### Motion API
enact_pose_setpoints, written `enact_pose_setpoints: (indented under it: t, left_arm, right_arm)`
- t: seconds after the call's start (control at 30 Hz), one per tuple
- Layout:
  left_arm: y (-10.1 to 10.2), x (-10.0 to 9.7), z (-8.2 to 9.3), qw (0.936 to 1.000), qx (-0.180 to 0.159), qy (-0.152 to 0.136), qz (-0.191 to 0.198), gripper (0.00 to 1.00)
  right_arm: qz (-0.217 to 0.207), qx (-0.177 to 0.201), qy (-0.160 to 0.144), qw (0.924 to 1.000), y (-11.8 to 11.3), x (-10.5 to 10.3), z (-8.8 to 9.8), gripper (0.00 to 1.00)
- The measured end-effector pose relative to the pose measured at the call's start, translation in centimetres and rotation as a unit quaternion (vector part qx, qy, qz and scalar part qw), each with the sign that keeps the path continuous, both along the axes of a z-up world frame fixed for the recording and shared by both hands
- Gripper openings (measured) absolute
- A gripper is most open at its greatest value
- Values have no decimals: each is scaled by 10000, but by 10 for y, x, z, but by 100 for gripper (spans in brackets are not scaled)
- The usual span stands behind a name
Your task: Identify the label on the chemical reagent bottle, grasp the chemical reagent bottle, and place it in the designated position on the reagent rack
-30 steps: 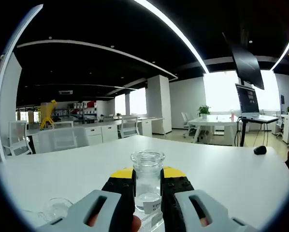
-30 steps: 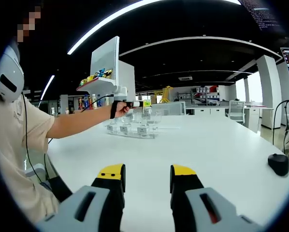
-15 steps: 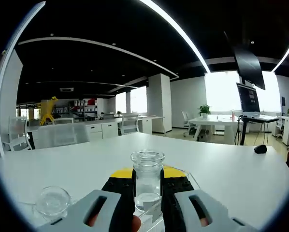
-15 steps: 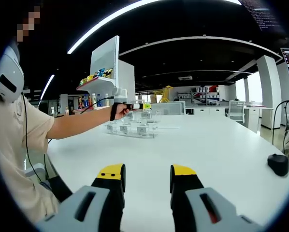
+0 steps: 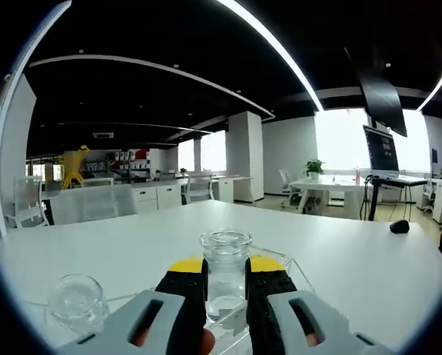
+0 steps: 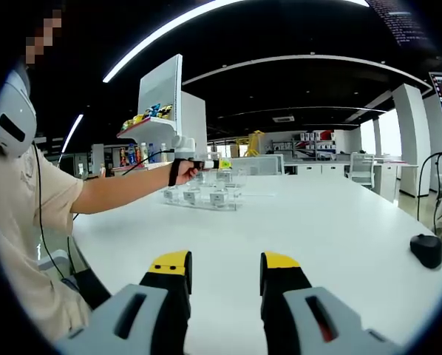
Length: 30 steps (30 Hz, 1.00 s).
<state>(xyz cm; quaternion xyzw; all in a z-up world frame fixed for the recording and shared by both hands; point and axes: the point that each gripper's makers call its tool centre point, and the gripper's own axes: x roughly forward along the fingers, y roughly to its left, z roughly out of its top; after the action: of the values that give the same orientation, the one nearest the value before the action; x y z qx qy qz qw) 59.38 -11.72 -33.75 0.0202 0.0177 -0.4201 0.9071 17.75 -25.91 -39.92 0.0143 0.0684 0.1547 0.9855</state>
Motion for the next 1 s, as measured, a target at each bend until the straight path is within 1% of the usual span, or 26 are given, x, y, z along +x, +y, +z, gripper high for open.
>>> enact_pose_setpoints:
  t: [0.43, 0.57, 0.67, 0.7, 0.77, 0.87, 1.0]
  left_arm:
    - [1, 1, -3, 10000, -24, 58, 58, 20]
    - [0, 0, -3, 10000, -41, 65, 18, 21]
    - [0, -3, 1, 9999, -117, 48, -24, 25]
    - [0, -3, 5, 9999, -135, -17, -17, 29]
    - [1, -4, 11, 9998, -155, -89, -17, 30]
    - [3, -4, 10, 9999, -51, -143, 15, 30]
    - [6, -6, 7, 9999, -5, -124, -5, 32]
  right_arm:
    - [-17, 34, 16, 10000, -1, 0, -2, 36]
    - [-8, 29, 8, 10000, 0, 0, -1, 36]
    - [-12, 34, 2, 10000, 0, 0, -1, 36]
    - [-12, 35, 5, 10000, 0, 0, -1, 36]
    - [-10, 38, 11, 10000, 0, 0, -2, 36]
    - [4, 35, 7, 10000, 1, 0, -2, 36]
    - [21, 37, -26, 10000, 3, 0, 1, 36]
